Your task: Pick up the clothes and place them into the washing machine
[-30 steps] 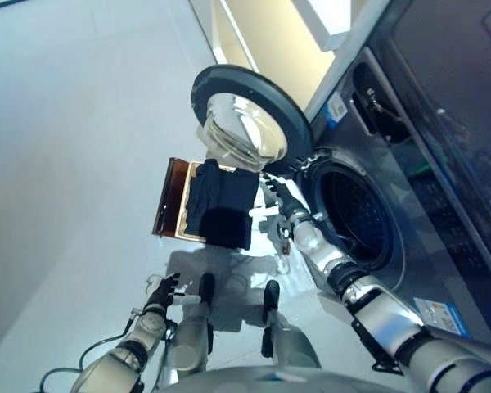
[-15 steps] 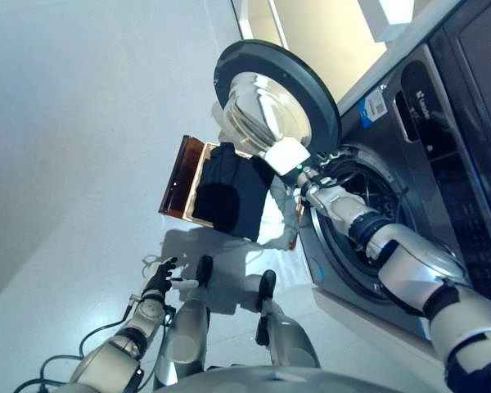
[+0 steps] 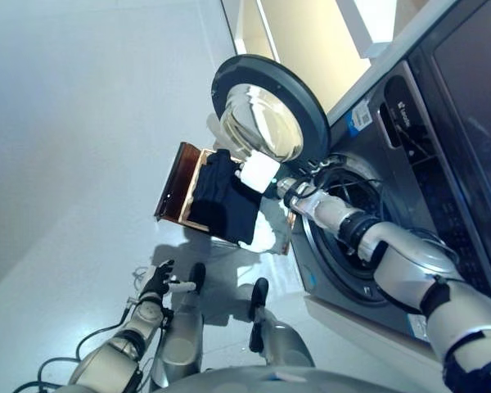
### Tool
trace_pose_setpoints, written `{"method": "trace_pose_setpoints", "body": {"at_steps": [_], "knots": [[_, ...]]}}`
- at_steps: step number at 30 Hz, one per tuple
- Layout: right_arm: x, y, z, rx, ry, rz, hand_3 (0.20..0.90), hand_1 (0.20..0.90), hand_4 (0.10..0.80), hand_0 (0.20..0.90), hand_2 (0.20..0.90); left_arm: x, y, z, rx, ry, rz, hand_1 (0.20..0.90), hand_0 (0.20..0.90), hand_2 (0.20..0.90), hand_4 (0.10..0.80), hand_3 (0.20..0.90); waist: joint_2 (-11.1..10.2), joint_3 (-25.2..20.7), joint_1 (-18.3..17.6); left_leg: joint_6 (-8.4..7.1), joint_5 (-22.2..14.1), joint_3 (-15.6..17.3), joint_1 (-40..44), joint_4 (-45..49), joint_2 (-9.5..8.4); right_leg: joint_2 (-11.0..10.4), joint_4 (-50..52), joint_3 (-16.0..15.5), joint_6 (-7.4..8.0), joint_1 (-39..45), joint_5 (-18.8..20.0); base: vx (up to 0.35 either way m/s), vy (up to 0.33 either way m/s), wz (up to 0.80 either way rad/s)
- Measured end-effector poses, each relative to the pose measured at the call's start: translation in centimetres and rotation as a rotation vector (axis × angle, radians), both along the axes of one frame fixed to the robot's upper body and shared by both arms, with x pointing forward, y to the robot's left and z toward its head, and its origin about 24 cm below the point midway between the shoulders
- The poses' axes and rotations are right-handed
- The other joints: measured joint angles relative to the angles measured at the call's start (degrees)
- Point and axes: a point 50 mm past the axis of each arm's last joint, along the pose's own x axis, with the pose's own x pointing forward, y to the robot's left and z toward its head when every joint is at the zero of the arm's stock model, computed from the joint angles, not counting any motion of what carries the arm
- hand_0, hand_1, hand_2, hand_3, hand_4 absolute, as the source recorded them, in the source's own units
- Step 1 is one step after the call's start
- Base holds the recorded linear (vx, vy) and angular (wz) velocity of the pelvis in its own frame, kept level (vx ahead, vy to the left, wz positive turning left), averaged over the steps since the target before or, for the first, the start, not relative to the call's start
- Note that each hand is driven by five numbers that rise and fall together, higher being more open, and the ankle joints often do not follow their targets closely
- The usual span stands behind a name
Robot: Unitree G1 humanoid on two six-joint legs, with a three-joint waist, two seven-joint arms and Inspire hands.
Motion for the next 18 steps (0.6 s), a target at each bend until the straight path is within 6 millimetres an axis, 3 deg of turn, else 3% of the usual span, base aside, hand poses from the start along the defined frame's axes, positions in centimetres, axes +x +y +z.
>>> {"method": "trace_pose_setpoints", "body": {"at_steps": [6,18], "knots": [[-0.6,1.8,-0.2,0.016,0.018,0.055,0.900,0.900,0.800,0.900,0.900,0.5,0.0,0.3,-0.010,-0.016,0.015,0.900,0.900,0.900,0.800,0.900,-0.6,-0.7,1.1,0.06,0.2,-0.9,-3.3,2.0,-0.04,0.0,0.1,-0.2,-0.01,-1.8,0.0,-0.011,-0.011,0.07],[0.0,0.5,-0.4,0.040,0.062,-0.021,0.900,0.900,0.800,0.900,0.900,0.4,3.1,1.1,0.022,-0.057,0.135,0.900,0.900,0.900,0.800,0.900,0.0,-0.3,3.2,-1.41,1.0,-3.3,-8.7,3.9,0.05,0.4,0.1,-2.0,-0.73,-4.5,-0.3,-0.018,-0.010,0.16]]}}
